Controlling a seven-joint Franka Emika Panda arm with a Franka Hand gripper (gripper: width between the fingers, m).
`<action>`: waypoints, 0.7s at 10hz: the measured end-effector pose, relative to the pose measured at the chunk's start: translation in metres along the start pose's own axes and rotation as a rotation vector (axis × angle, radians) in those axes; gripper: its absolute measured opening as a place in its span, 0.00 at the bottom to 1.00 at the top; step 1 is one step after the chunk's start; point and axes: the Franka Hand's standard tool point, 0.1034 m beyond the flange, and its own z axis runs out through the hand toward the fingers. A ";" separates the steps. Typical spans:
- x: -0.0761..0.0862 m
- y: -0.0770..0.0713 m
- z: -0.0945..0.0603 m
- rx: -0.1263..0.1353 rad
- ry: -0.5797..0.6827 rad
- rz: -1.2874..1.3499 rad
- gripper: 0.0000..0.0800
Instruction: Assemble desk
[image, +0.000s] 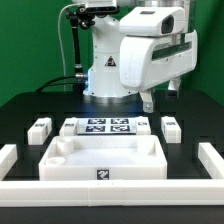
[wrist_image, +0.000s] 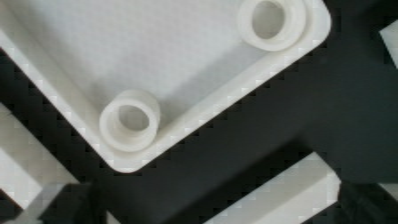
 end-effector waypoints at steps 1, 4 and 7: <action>0.000 0.000 0.000 0.000 0.000 0.000 0.81; 0.000 0.000 0.000 0.000 0.000 0.000 0.81; -0.002 0.001 0.002 -0.004 0.003 -0.023 0.81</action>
Offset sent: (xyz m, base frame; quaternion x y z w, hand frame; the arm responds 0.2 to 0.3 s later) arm 0.0000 0.0000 0.0000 0.0000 0.0000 0.0000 1.0000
